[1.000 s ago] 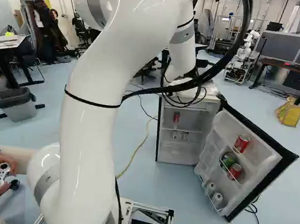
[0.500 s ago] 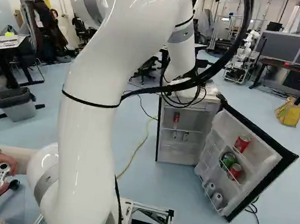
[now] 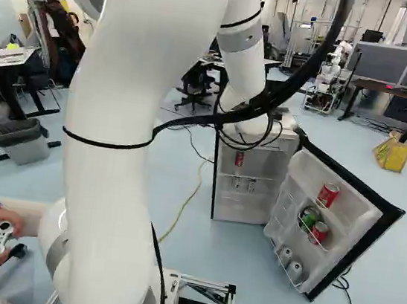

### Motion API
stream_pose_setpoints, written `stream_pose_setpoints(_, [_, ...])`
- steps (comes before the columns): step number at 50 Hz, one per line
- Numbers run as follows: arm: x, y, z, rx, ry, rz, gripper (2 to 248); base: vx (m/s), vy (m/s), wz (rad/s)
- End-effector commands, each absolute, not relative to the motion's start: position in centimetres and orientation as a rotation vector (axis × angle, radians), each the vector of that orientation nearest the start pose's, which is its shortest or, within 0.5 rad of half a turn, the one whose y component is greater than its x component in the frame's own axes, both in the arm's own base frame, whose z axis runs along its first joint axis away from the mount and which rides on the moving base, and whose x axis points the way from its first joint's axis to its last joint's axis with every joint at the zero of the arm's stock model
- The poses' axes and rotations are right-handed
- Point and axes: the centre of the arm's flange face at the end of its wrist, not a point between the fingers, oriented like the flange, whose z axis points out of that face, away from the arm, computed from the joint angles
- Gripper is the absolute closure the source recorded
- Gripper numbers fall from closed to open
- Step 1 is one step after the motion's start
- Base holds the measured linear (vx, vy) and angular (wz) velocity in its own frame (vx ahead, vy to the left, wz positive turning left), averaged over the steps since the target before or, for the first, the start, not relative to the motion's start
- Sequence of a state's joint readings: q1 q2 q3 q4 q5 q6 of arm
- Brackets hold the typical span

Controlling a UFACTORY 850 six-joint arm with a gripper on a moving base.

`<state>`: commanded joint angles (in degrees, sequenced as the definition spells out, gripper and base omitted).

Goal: Grab a drink from the fridge

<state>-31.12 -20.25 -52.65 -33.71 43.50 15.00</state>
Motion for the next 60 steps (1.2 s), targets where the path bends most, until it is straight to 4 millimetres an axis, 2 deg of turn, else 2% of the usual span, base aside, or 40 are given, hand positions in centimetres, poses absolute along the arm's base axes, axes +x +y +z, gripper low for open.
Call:
stream_pose_setpoints(34, [44.9, -31.4, 44.6, -2.851, 0.445, -1.745, 3, 0.0, 0.0, 0.0])
stream_pose_setpoints(60, [43.1, -35.7, 46.2, -2.96, 0.699, -1.598, 3, 0.0, 0.0, 0.0])
